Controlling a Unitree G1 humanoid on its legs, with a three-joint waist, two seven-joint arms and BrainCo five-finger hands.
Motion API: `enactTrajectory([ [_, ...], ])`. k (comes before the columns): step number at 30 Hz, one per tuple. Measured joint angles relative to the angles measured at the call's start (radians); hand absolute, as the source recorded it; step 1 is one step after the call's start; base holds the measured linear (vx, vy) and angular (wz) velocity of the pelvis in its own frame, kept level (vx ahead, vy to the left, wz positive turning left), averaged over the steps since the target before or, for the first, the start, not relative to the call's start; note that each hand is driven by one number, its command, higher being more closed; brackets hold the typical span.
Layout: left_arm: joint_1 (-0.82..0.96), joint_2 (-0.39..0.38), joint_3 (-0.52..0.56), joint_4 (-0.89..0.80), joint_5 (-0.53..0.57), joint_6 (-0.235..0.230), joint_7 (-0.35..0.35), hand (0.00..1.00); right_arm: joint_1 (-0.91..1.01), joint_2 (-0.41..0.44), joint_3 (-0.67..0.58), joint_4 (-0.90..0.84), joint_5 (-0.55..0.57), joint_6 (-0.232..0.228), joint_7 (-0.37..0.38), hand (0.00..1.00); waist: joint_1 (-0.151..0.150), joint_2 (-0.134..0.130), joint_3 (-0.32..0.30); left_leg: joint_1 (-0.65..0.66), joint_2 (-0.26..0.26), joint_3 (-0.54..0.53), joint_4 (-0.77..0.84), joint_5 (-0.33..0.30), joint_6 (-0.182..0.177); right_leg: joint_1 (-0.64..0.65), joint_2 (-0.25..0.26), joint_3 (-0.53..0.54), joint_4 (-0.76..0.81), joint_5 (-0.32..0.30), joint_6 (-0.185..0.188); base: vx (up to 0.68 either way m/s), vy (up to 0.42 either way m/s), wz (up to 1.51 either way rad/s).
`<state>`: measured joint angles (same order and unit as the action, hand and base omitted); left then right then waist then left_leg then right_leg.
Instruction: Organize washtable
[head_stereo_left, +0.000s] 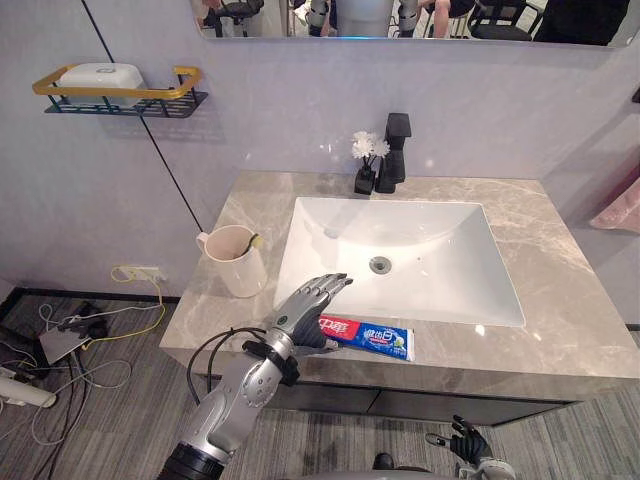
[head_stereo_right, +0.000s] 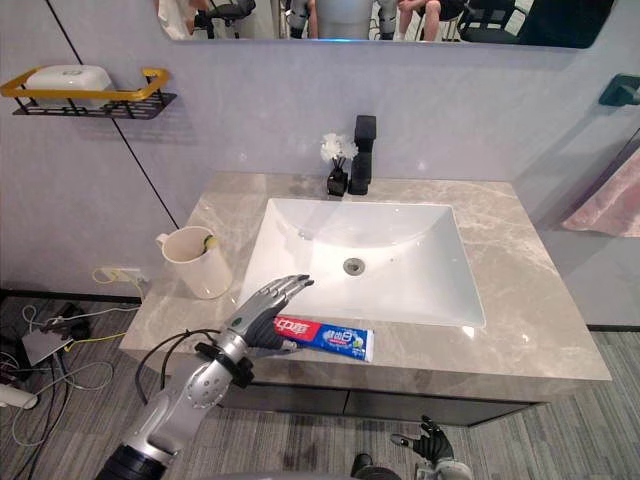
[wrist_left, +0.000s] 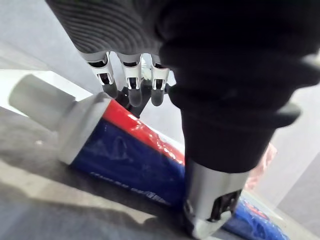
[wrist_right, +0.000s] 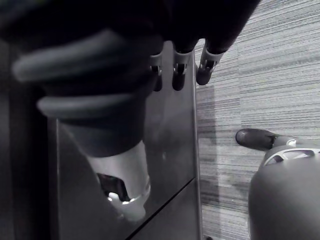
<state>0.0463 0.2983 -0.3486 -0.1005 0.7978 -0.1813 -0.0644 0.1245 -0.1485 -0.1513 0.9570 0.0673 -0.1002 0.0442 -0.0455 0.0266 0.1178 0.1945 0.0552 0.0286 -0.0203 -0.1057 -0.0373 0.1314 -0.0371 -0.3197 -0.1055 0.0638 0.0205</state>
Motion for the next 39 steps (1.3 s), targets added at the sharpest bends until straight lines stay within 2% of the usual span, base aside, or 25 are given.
enactTrajectory([
  [3,-0.003,-0.003,0.002,0.013,0.0,0.0,0.004,1.0,-0.001,0.0,0.0,0.0,0.0,0.0,0.0,0.0,-0.002,0.001,0.0,0.0,0.0,0.0,0.0,0.0,0.0,0.0,0.0,0.001,0.0,0.0,0.0,0.0,0.0,0.0],
  [8,-0.027,-0.002,0.028,0.021,-0.001,0.002,0.001,1.0,-0.006,-0.001,0.0,-0.003,0.0,0.0,0.0,0.0,-0.028,0.005,0.001,0.005,0.002,0.007,-0.004,-0.001,-0.001,-0.001,0.003,0.009,0.0,0.0,0.0,0.0,0.02,-0.05],
  [15,-0.019,0.005,0.028,0.02,-0.005,-0.001,0.001,1.0,0.002,0.0,-0.003,-0.036,0.001,0.001,0.0,0.0,-0.026,0.008,0.002,0.01,0.002,0.016,-0.004,-0.003,0.0,0.0,0.003,0.018,0.0,0.0,0.0,0.0,0.018,-0.03],
  [24,0.011,0.007,0.033,0.019,-0.02,0.002,0.004,1.0,0.013,0.003,-0.053,-0.04,0.017,0.001,-0.019,0.0,-0.026,0.009,0.002,0.011,0.005,0.028,-0.003,-0.004,-0.001,-0.001,0.006,0.024,0.0,0.0,0.0,0.0,0.007,-0.01],
  [27,0.021,0.006,0.038,0.013,-0.033,0.004,0.008,1.0,0.024,0.007,-0.103,-0.04,0.041,0.001,-0.023,0.0,-0.026,0.009,0.001,0.01,0.007,0.032,-0.003,-0.006,-0.002,-0.005,0.008,0.029,0.0,0.0,0.0,0.0,0.023,-0.06],
  [32,0.034,-0.007,0.043,-0.016,-0.064,0.012,0.027,1.0,0.042,0.012,-0.169,-0.04,0.062,0.001,-0.036,0.0,-0.025,0.009,0.001,0.009,0.011,0.051,-0.004,-0.009,-0.003,-0.015,0.014,0.048,0.0,0.002,-0.003,0.0,0.021,-0.12],
  [39,0.056,-0.052,0.051,-0.156,-0.143,0.011,0.091,1.0,0.07,0.029,-0.234,-0.041,0.08,0.0,-0.048,0.0,-0.023,0.011,-0.001,0.016,0.014,0.064,-0.003,-0.011,-0.004,-0.014,0.017,0.061,0.001,0.005,-0.006,0.0,0.01,-0.04],
])
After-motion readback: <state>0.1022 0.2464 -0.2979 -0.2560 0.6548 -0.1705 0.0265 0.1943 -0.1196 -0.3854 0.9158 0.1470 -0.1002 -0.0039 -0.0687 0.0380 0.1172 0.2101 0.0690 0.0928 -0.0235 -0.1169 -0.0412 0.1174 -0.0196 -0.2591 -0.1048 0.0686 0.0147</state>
